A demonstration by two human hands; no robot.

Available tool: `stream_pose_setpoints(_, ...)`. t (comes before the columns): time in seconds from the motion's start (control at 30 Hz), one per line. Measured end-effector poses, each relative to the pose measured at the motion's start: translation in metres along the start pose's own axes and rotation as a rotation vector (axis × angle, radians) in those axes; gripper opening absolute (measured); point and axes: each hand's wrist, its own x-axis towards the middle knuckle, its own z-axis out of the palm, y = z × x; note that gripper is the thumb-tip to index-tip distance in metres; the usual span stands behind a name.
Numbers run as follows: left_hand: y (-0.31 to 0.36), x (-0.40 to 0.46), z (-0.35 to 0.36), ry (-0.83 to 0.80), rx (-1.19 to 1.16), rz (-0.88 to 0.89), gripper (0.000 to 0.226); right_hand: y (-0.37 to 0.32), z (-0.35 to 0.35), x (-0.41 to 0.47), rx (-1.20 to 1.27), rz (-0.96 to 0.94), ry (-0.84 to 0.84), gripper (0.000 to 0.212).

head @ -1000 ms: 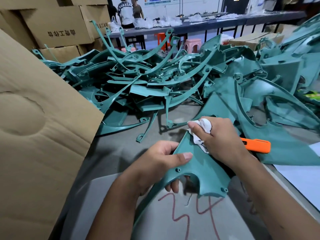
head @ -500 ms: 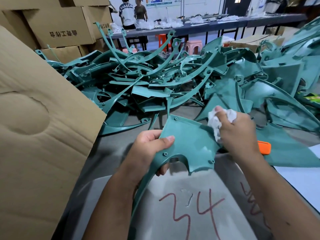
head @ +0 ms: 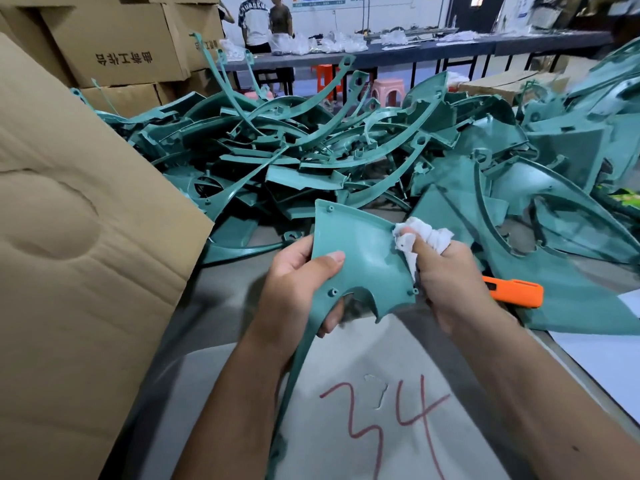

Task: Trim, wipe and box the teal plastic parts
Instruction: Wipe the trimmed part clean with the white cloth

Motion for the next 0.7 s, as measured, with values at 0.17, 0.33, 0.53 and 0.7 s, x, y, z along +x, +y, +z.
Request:
stream_pose_setpoints(0.17,-0.009,0.006,0.0,0.144,-0.059,-0.028,0.012,0.006,0.016,-0.014,0.05,0.098,0.034,0.023)
stream_pose_setpoints(0.33,-0.014,0.012,-0.009,0.296,-0.136,-0.078,0.016,-0.001,0.023,-0.028,0.033,0.157,-0.146,0.026)
stream_pose_setpoints(0.53,-0.01,0.015,-0.017,0.343,-0.419,-0.169,0.018,-0.016,0.013,-0.036,0.138,0.042,-0.525,0.035)
stream_pose_setpoints(0.7,-0.009,0.017,-0.018,0.353,-0.597,-0.211,0.023,-0.012,0.019,-0.043,-0.02,-0.046,-0.531,0.03)
